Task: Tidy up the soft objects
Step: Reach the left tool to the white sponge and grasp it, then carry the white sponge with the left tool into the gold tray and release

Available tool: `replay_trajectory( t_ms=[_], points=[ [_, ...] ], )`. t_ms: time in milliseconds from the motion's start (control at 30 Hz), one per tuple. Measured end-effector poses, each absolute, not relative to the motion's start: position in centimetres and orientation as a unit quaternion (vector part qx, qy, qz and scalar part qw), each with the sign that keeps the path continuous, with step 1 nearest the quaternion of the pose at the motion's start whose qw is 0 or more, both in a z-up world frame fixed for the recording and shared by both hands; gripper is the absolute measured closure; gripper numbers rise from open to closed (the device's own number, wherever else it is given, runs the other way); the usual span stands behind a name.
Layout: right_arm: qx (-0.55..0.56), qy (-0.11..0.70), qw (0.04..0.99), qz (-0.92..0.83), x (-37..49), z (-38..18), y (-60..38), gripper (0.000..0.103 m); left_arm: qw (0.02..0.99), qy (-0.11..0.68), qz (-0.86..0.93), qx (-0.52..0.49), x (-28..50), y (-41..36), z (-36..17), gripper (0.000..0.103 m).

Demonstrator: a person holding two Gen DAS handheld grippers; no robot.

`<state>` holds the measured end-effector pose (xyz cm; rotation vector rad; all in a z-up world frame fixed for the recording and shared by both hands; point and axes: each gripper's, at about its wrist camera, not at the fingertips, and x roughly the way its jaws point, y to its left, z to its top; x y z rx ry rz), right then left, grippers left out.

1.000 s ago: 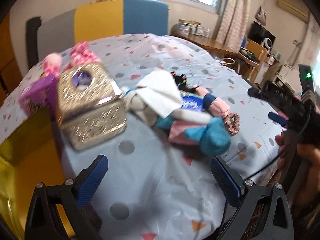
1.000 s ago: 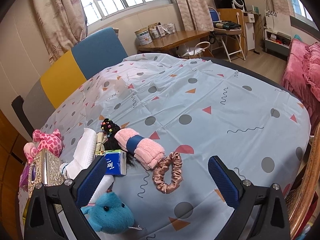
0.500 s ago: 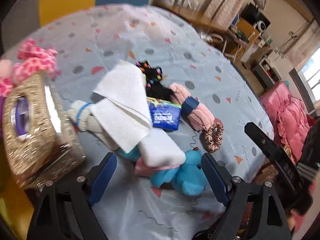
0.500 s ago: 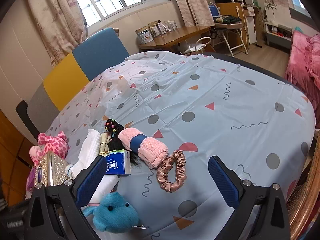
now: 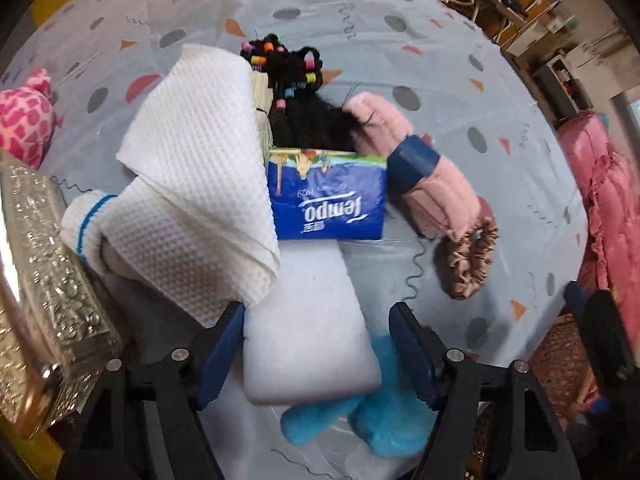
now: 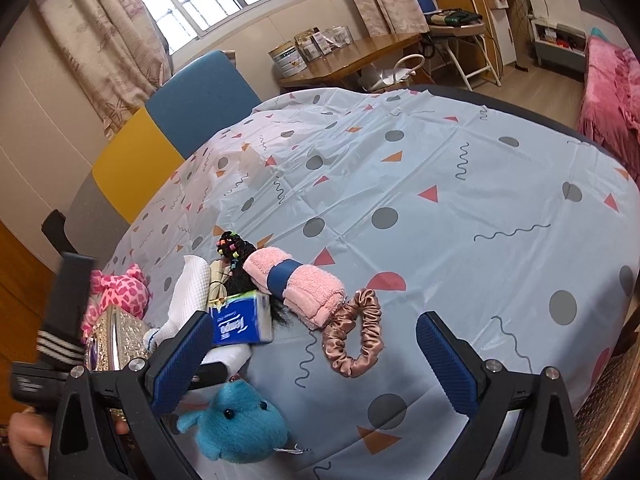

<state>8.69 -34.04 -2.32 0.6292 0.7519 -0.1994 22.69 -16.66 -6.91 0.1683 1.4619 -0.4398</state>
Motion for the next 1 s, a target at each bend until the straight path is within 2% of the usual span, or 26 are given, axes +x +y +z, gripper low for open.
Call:
replay_trajectory(
  t_ms=[33,167,533,900,1000],
  points=[
    [0.302,0.361,0.877,-0.095,8.7,-2.4,-34.1,0.0,0.724,0.657,-0.195,0.078,22.7,-16.5,-6.9,0.046],
    [0.302,0.363,0.876,-0.098,8.7,-2.5,-34.0,0.0,0.734,0.64,-0.216,0.069,22.3,-15.3,-6.3,0.047],
    [0.288,0.373,0.875,-0.11,8.8,-2.5,-33.7,0.0,0.806,0.526,-0.265,0.052,14.9,-9.6,-2.6,0.047],
    [0.259,0.406,0.873,-0.076,9.8,-3.0,-31.8,0.0,0.815,0.515,-0.266,0.002,8.7,-5.3,-6.3,0.047],
    [0.256,0.42,0.87,-0.028,10.5,-3.1,-30.4,0.006,0.818,0.508,-0.269,-0.007,7.7,-4.6,-6.6,0.046]
  ],
)
